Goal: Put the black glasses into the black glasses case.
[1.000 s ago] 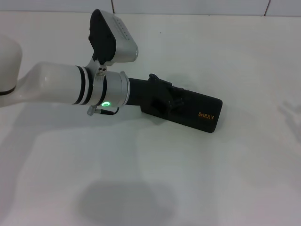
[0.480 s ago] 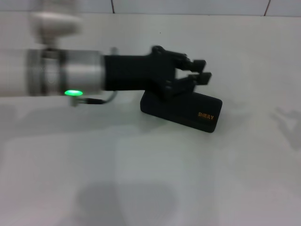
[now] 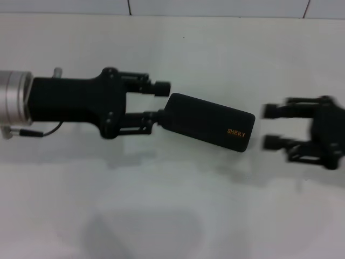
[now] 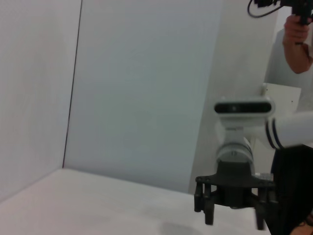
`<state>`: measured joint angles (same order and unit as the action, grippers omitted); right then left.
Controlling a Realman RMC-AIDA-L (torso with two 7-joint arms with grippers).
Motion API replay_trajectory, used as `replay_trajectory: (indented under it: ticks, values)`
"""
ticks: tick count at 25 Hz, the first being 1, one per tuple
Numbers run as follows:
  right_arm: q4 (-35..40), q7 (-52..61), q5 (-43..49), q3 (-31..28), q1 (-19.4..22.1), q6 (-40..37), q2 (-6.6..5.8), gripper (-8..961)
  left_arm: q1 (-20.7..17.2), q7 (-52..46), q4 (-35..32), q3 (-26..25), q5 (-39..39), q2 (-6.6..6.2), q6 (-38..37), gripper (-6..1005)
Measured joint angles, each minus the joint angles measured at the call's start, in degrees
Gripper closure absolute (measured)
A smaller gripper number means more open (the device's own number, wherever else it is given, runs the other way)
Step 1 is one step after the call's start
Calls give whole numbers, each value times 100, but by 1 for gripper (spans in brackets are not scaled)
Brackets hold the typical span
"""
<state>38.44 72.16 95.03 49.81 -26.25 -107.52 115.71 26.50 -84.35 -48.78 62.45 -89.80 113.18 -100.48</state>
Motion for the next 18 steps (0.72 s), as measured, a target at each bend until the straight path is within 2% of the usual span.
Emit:
replay_trajectory:
  ticks: [1,4,5,12,18]
  values:
    - [0,81,-4,229,-153,54,3,573,6,33,100,-1,-15,-35,-26,532]
    - [10,200,-56,694,-488,261,22,336,4,84,282,-51,6,-120,-213,459]
    - [7,201,-62,742,-532,299,28,334,-7,95,295,-110,9,-126,-293,435]
    - [-49,149,-111,828,-613,398,43,319,-53,241,371,-497,37,-119,-816,433]
    - [-65,-13,-671,1236,-584,571,48,281,-179,592,537,-551,36,-137,-896,431]
